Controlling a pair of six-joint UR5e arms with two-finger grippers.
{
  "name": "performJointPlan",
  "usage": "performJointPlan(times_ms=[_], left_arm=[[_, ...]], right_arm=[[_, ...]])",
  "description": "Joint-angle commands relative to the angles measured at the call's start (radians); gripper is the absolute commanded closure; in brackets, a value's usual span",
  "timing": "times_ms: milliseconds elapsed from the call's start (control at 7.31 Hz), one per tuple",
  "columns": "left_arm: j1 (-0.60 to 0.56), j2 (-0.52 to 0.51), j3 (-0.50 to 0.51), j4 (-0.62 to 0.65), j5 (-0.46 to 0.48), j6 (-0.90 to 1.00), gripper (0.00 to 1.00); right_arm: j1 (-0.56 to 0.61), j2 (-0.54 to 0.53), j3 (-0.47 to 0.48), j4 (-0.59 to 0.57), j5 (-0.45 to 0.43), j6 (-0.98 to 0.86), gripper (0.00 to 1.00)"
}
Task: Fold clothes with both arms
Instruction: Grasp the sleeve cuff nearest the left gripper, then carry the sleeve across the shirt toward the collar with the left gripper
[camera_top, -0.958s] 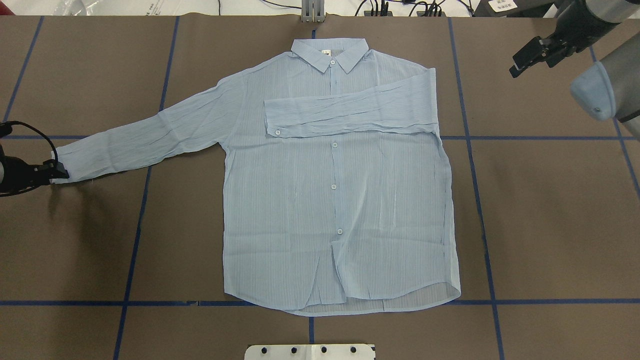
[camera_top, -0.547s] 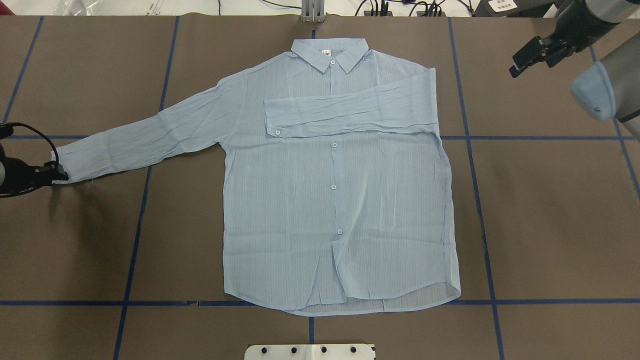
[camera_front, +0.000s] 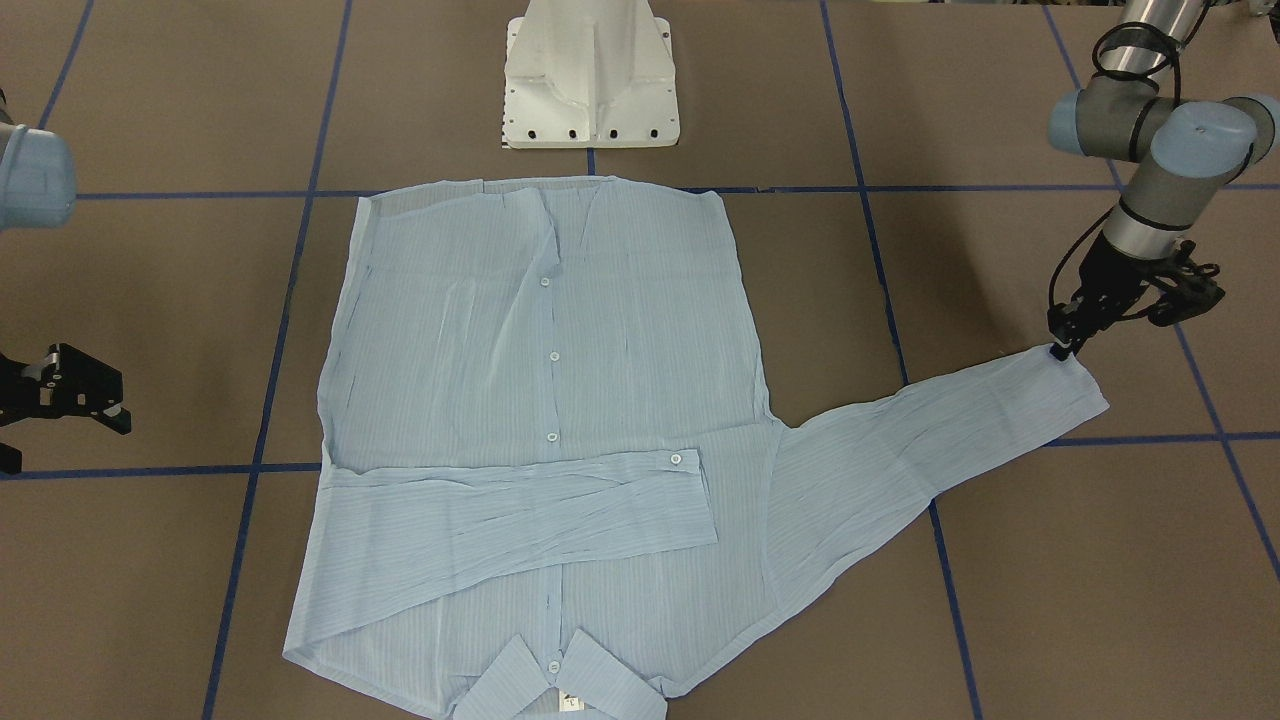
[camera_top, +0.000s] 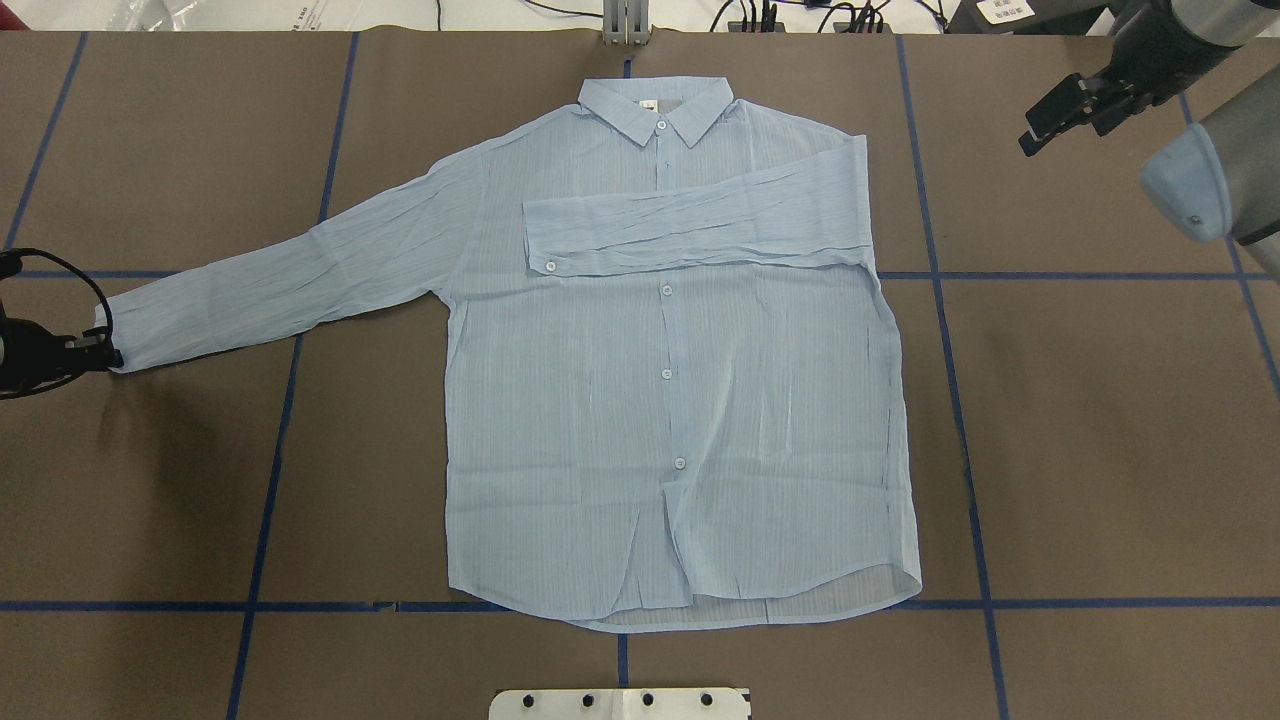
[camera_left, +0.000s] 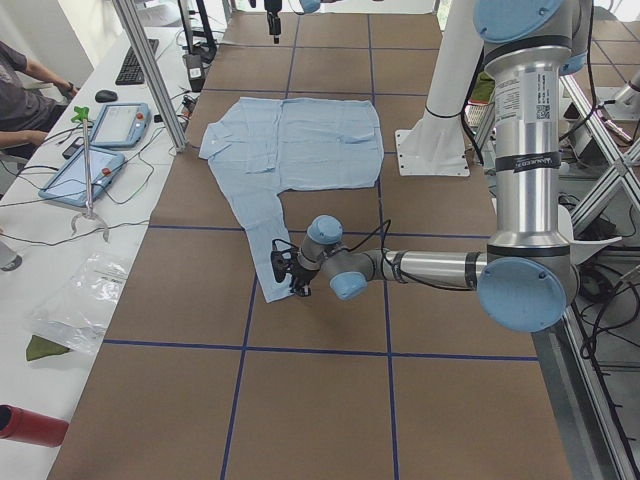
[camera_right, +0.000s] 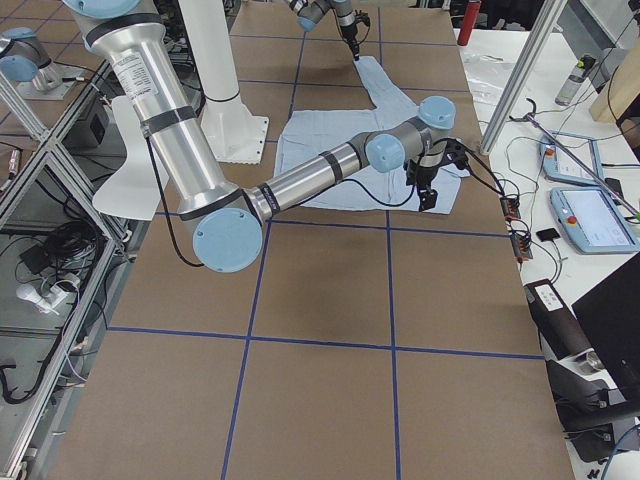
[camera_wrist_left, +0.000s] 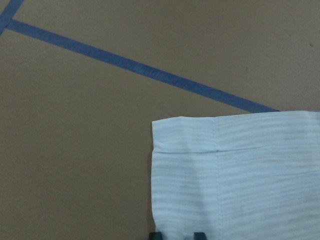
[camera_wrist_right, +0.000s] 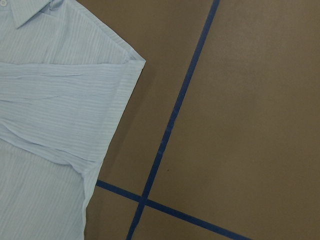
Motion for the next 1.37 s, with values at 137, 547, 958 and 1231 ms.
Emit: performJointPlan(times_ms=[137, 547, 958, 1231], left_arm=[[-0.004, 0.007, -0.057, 0.030, -0.004, 0.003, 1.00], [-0.004, -0.015, -0.320, 0.390, -0.007, 0.008, 1.00], [-0.004, -0.170, -0.366, 0.585, -0.009, 0.005, 1.00], [0.002, -0.354, -0.363, 0.758, -0.010, -0.008, 1.00]], right_arm=[[0.002, -0.003, 0.001, 0.000, 0.000, 0.000, 0.00], [0.009, -0.023, 0.009, -0.002, 0.003, -0.002, 0.00], [0.012, -0.069, 0.039, 0.000, 0.003, 0.000, 0.00], [0.018, -0.113, 0.109, -0.021, 0.005, 0.000, 0.00]])
